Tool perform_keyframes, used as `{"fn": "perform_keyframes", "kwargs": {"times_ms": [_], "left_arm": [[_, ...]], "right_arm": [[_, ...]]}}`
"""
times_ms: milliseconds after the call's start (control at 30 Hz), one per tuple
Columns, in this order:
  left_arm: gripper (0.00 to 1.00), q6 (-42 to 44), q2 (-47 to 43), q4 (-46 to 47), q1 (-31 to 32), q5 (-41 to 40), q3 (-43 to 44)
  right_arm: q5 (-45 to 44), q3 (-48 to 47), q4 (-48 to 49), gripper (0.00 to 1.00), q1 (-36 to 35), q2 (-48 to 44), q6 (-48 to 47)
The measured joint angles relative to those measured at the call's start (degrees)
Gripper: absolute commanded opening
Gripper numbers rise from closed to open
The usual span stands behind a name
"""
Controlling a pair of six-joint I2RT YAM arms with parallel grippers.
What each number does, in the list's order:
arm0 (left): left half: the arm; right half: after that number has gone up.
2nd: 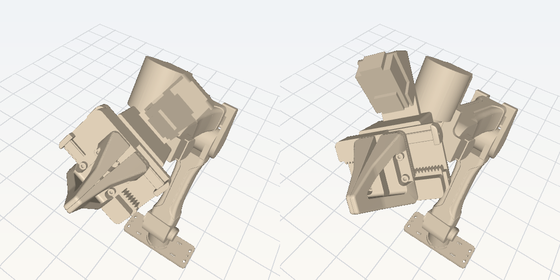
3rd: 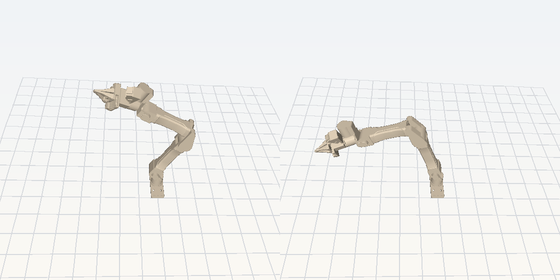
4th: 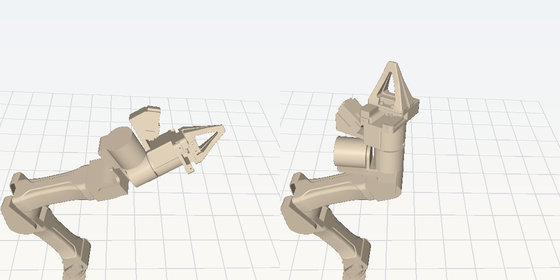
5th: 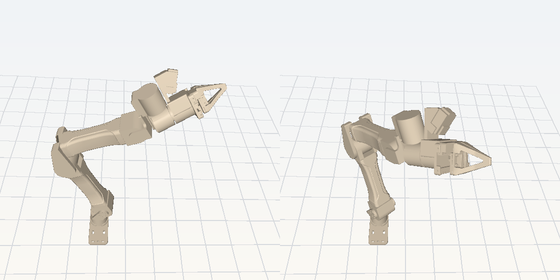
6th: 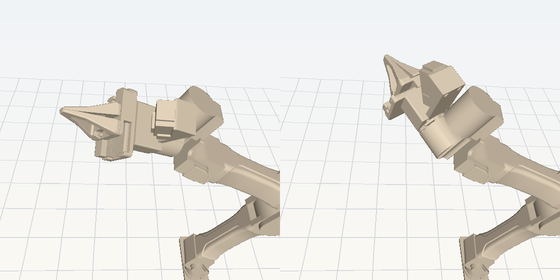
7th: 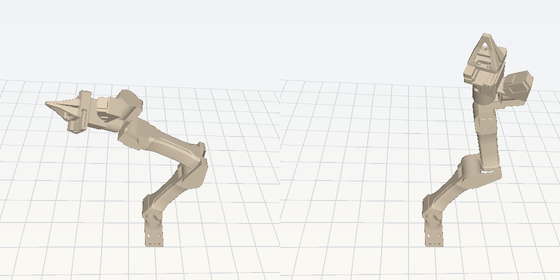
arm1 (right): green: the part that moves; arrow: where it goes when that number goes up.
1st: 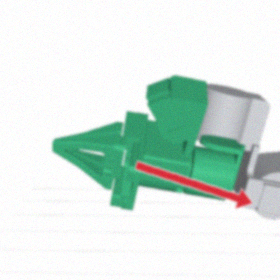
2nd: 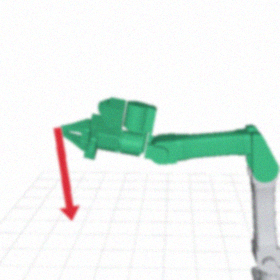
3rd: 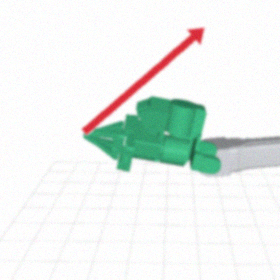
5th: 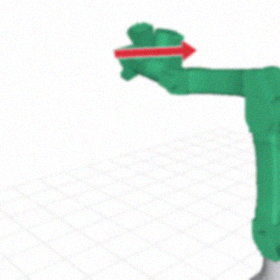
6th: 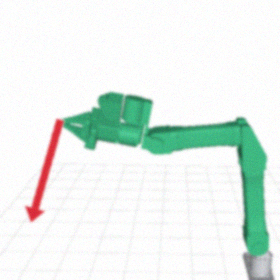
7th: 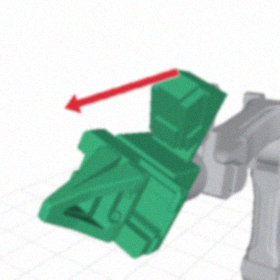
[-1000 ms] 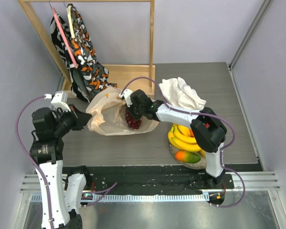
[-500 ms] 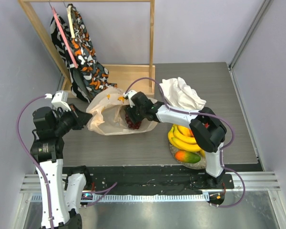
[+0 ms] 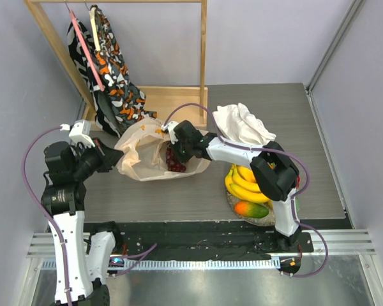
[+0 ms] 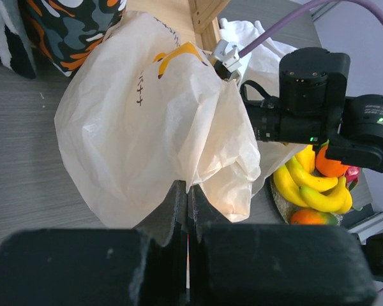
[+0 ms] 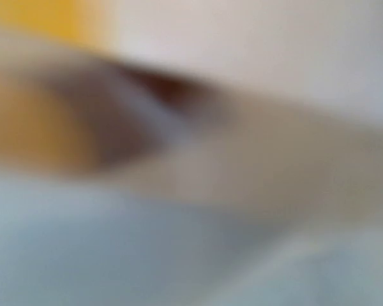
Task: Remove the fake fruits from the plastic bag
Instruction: Take out the fake fruit from the plastic bag.
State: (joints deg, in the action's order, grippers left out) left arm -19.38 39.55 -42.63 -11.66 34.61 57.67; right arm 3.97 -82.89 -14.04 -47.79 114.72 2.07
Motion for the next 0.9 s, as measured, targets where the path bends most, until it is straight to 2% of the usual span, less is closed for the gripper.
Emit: {"fn": "perform_keyframes", "kwargs": {"times_ms": [167, 333, 500, 733, 900], "left_arm": [[0.00, -1.3, 0.5, 1.7, 0.0, 0.0, -0.9], [0.00, -2.9, 1.7, 4.0, 0.0, 0.0, -1.3], [0.00, -4.0, 2.4, 5.6, 0.0, 0.0, -1.3], [0.00, -4.4, 2.5, 6.0, 0.0, 0.0, -1.3], [0.00, -4.4, 2.8, 6.0, 0.0, -0.2, -1.3]], "right_arm": [[7.6, -4.9, -8.6, 0.01, 0.0, -2.1, -3.2], [14.6, -5.0, -14.2, 0.01, -0.3, -11.1, -7.2], [18.2, -5.1, -16.1, 0.01, -1.0, -18.2, -9.6], [22.4, -10.4, -21.5, 0.01, -1.2, -19.8, -14.2], [24.8, -14.7, -26.8, 0.01, -1.1, -24.5, -18.4]]}}
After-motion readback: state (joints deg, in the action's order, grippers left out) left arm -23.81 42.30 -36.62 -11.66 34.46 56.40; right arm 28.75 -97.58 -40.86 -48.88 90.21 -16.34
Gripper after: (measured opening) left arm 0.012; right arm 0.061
